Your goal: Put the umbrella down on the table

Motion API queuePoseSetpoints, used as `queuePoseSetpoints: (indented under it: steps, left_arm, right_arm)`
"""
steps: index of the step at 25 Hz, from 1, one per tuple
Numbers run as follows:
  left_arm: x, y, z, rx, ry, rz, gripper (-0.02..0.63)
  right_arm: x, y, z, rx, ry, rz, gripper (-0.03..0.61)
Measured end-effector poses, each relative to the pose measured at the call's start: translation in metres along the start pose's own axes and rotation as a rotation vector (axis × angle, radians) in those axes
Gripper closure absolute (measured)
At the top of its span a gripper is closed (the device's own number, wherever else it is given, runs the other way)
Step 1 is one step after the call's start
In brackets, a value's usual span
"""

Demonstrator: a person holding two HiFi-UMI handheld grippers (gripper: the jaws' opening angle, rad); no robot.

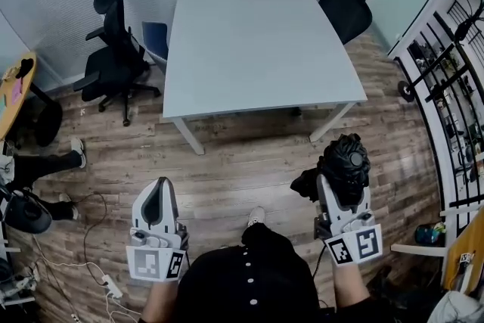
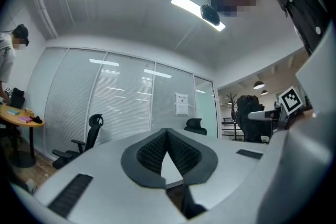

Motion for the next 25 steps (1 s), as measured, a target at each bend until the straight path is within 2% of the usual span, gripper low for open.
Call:
queuePoseSetpoints:
  steps: [12,19,25]
  left_arm:
    - [-0.074,-0.01,0.032,-0.004,-0.033,-0.002,0.6]
    - [-0.098,-0.008,0.052,-0.015,-0.057,-0.012,0.6]
    - [-0.11,-0.002,0.044,-0.011,-0.078,-0.033,0.6]
  right_arm:
    - [-0.058,-0.015,0.067,-0.01,-0.061,-0.003,0.298]
    - [-0.083,-0.018,0.093,-0.014,-0.096,-0.005,0.298]
    - [-0.101,-0.011,0.102,-0.015,-0.104,-0.027,0.298]
Point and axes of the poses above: the fingertips, and each gripper's own axes: x backward along the fingers, z to its right, y out of its underside, the point moved 9 cm from there along x, backward along the fingers, and after that the axes turned 10 degrees about -z, right-handed, at the moved point
